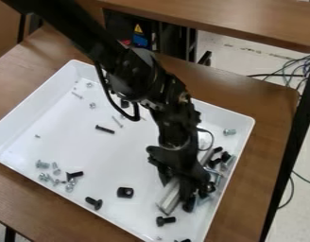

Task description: Sweep into pile

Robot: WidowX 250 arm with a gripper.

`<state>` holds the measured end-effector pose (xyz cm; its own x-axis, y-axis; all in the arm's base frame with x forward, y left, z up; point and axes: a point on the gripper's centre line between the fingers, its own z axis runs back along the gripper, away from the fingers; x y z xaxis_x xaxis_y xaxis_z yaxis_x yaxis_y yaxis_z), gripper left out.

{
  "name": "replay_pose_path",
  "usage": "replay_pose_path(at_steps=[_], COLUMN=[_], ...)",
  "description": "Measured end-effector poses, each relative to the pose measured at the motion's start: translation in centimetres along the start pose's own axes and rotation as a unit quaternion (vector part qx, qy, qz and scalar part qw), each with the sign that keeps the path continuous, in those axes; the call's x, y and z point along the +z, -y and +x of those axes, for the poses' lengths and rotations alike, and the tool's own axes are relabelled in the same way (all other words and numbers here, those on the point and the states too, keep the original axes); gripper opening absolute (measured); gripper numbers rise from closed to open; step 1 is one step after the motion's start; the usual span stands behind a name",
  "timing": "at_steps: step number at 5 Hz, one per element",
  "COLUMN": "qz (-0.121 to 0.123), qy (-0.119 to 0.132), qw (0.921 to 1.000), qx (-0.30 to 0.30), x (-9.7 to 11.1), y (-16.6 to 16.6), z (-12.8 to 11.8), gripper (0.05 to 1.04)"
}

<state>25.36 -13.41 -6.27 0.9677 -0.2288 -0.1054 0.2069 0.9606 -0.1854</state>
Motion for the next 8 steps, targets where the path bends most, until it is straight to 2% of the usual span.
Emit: replay_pose_path(at_steps=[1, 2, 3, 4, 5, 6, 7, 8], qz=[0.005, -0.018, -0.025, -0.040, -0.043, -0.025, -0.005, 0.029], qy=[0.008, 0.006, 0.014, 0.021, 0.022, 0.028, 0.012, -0.003], qw=[0.9970, 0.9820, 0.9653, 0.9446, 0.9266, 0.9155, 0.9059, 0.9068], qx=[0.076, 0.188, 0.260, 0.325, 0.373, 0.401, 0.423, 0.421], x=[0.7, 2.1, 3.4, 4.7, 4.9, 5.6, 5.8, 5.8], y=[-2.9, -7.3, -11.7, -16.1, -20.4, -23.5, -26.0, -27.8], z=[-0.6, -2.8, -4.8, -5.8, -5.5, -4.8, -3.6, -1.5], gripper=[0.364, 0.364, 0.363, 0.363, 0.363, 0.363, 0.363, 0.363])
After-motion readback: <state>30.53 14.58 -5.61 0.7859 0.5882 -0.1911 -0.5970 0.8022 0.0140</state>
